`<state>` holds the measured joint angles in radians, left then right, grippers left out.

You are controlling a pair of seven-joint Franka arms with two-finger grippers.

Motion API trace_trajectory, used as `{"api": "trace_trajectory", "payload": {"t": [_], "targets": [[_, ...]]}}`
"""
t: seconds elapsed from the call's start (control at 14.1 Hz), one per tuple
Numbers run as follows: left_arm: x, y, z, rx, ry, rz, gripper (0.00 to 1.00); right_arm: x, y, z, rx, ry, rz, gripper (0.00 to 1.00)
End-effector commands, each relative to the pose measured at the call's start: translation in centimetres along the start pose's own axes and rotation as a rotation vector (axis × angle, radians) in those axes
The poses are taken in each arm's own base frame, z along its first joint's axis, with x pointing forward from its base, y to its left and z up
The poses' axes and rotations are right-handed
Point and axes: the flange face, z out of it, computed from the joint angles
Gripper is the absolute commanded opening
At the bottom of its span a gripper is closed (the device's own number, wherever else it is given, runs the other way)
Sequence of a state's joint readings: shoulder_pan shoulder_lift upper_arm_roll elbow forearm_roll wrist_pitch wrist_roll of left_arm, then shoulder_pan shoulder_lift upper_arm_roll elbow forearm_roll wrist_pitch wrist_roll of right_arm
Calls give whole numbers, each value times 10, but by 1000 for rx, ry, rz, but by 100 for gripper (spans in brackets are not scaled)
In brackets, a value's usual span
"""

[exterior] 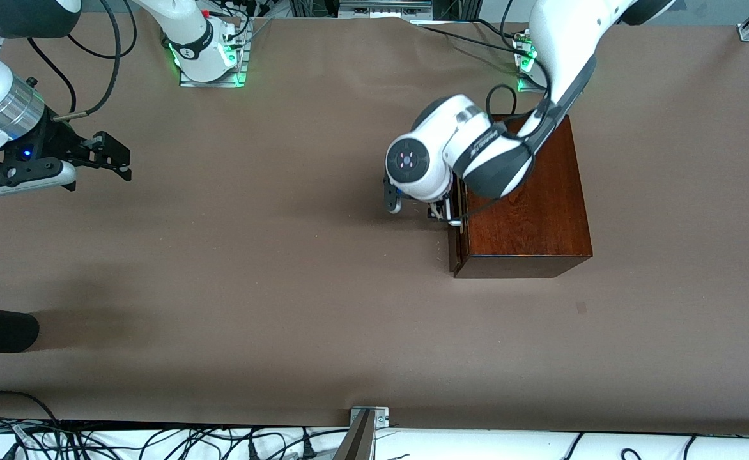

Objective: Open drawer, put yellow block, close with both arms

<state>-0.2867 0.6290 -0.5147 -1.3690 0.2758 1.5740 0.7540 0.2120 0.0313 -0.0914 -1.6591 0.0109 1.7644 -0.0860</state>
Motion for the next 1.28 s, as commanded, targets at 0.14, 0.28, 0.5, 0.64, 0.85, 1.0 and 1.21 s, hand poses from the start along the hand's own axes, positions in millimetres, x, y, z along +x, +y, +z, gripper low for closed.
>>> {"api": "trace_trajectory", "payload": {"t": [0.14,0.28,0.5,0.64,0.85,1.0,1.21], "targets": [[-127,8,-120,97,137,-248,100,2,-2,-5,-11,0,-1,100],[-188,-11,-131,109,162,-357,100,1,-3,-6,-10,-6,-4,100],[-277,-41,-150,134,221,-513,100,-6,-3,-6,-6,-50,-8,100],[-322,-32,-162,158,240,-608,100,-11,-5,-3,1,-94,-5,100],[-369,-10,-148,79,289,-775,100,-11,-5,-7,0,-88,-8,100],[-384,13,-152,89,338,-957,100,-9,-4,-8,-1,-82,-6,100],[-388,37,-132,60,389,-1393,100,-7,-4,-7,2,-76,-6,100]]}}
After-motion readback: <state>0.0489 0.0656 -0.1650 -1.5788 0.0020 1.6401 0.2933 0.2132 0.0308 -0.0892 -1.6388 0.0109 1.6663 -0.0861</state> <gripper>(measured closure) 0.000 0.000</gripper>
